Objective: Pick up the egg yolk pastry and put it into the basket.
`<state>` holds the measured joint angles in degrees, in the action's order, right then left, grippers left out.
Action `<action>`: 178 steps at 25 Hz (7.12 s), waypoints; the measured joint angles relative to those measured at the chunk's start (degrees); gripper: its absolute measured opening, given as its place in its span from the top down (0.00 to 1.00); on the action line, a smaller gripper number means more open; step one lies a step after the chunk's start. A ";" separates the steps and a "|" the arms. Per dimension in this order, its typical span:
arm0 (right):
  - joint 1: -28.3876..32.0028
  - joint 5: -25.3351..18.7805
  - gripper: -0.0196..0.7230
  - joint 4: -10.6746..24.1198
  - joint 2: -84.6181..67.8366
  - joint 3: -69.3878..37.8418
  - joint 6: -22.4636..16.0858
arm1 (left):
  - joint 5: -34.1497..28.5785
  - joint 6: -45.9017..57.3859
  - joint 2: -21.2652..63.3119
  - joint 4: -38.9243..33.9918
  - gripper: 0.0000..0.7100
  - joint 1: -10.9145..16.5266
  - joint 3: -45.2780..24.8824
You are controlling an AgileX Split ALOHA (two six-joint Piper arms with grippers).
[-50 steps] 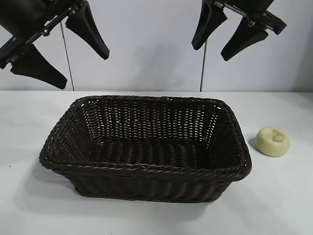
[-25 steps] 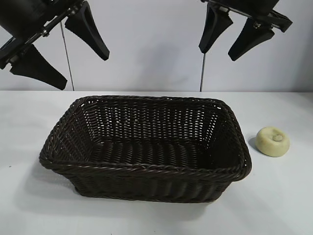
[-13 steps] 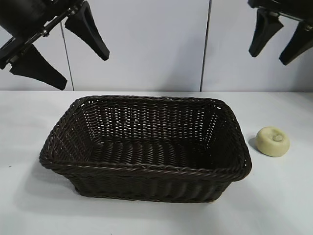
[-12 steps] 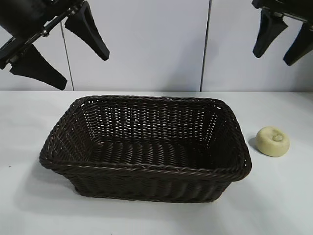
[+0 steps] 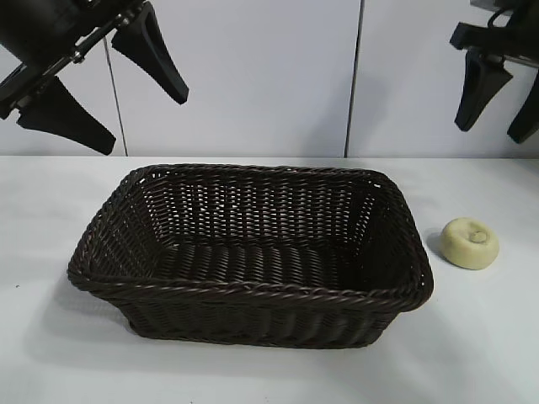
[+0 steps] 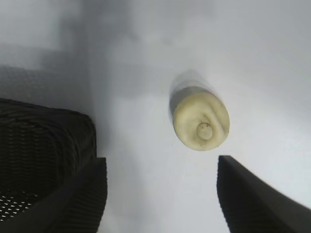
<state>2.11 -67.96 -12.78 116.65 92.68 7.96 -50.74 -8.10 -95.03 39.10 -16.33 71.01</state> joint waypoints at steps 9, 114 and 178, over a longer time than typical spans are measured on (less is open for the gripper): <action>0.00 2.11 0.34 0.46 7.83 0.00 -0.67 | 0.00 0.00 0.00 0.00 0.14 0.00 0.00; -26.97 -2.36 0.28 -6.97 -2.56 2.11 -0.14 | -0.35 -0.15 0.00 0.00 0.14 0.00 0.00; -9.96 -2.77 0.25 -7.73 -12.49 4.01 -0.63 | -0.70 -0.32 0.00 -0.30 0.14 0.00 0.00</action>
<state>-7.85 -70.73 -20.50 104.16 96.69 7.34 -51.44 -8.42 -95.03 38.80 -16.33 71.01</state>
